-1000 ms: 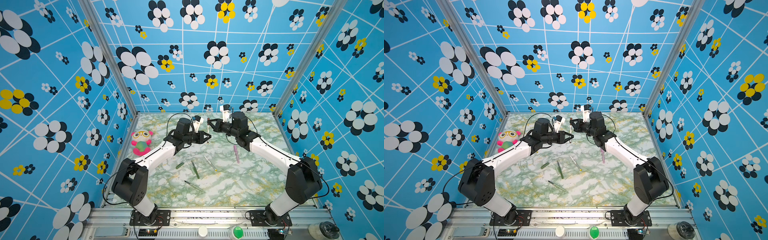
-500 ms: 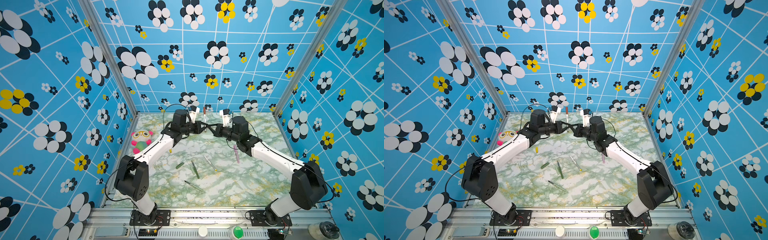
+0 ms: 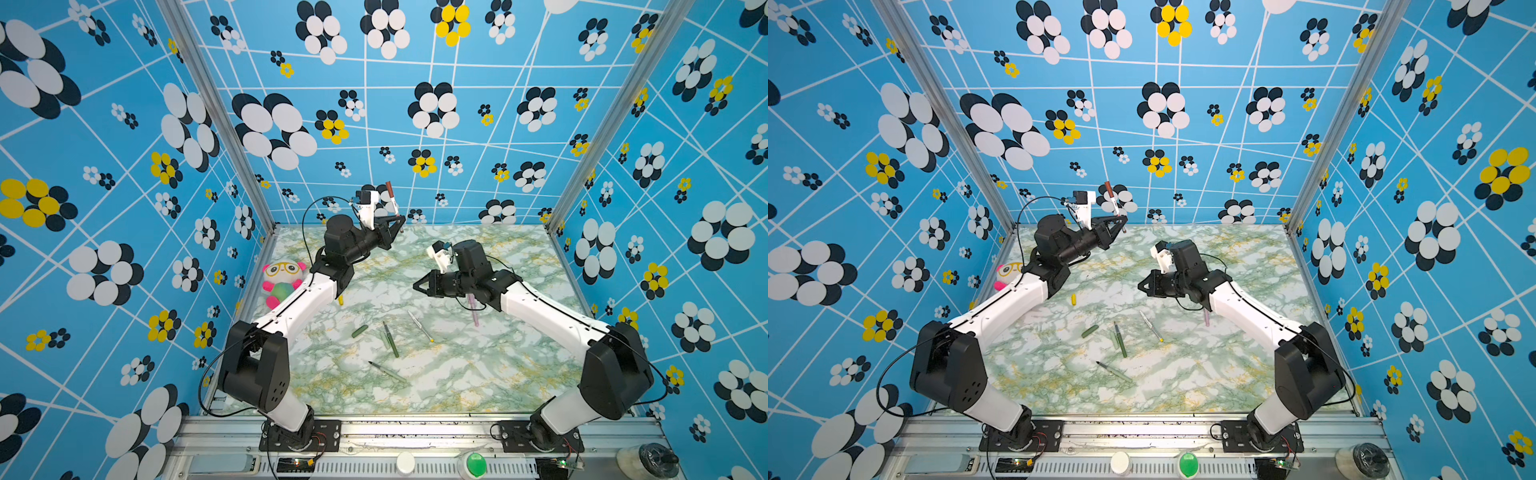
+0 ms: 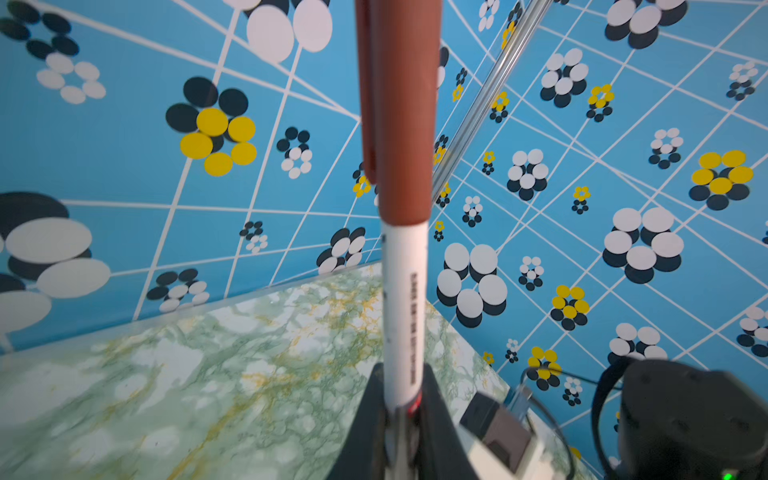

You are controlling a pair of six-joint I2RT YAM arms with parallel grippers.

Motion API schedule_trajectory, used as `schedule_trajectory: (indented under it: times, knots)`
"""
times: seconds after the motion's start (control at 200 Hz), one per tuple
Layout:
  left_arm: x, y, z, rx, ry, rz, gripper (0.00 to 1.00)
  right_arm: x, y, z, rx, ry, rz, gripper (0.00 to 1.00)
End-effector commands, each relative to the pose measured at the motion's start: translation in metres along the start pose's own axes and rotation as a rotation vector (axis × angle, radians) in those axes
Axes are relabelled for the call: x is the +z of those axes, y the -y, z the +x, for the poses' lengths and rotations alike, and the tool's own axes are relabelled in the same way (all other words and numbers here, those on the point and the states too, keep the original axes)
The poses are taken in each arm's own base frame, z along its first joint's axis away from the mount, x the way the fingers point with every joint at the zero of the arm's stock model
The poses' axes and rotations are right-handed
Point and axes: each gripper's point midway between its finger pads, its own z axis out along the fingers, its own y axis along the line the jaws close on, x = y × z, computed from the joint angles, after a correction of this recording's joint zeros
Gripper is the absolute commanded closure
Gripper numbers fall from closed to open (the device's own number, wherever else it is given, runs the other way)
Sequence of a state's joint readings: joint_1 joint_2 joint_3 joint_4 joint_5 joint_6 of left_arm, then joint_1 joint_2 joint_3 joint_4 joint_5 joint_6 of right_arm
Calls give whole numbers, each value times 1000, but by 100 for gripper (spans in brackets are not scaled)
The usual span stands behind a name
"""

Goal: Insert the pens into the pen caps
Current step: 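Grasp the capped white marker with the right gripper beside the left gripper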

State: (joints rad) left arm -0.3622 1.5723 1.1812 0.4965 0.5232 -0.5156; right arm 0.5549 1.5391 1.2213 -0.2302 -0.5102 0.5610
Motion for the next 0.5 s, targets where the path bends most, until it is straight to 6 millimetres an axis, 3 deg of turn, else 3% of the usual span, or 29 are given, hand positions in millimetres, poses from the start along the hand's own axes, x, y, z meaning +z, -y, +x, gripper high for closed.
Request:
schedule_trajectory:
  times: [0.0, 0.16, 0.25, 0.37, 0.495]
  knots:
    - [-10, 10, 21, -8, -68, 13, 100, -38, -15, -28, -75, 93, 7, 96]
    - [-15, 29, 74, -6, -241, 45, 100, -73, -35, -53, -168, 211, 12, 76]
    - [-18, 42, 102, -11, -326, 64, 100, -80, -46, -63, -200, 243, -7, 68]
    - [-22, 54, 120, -40, -368, 85, 100, -76, -53, -67, -205, 237, -45, 62]
    - [-23, 65, 127, -57, -381, 107, 100, -69, -54, -65, -199, 223, -67, 59]
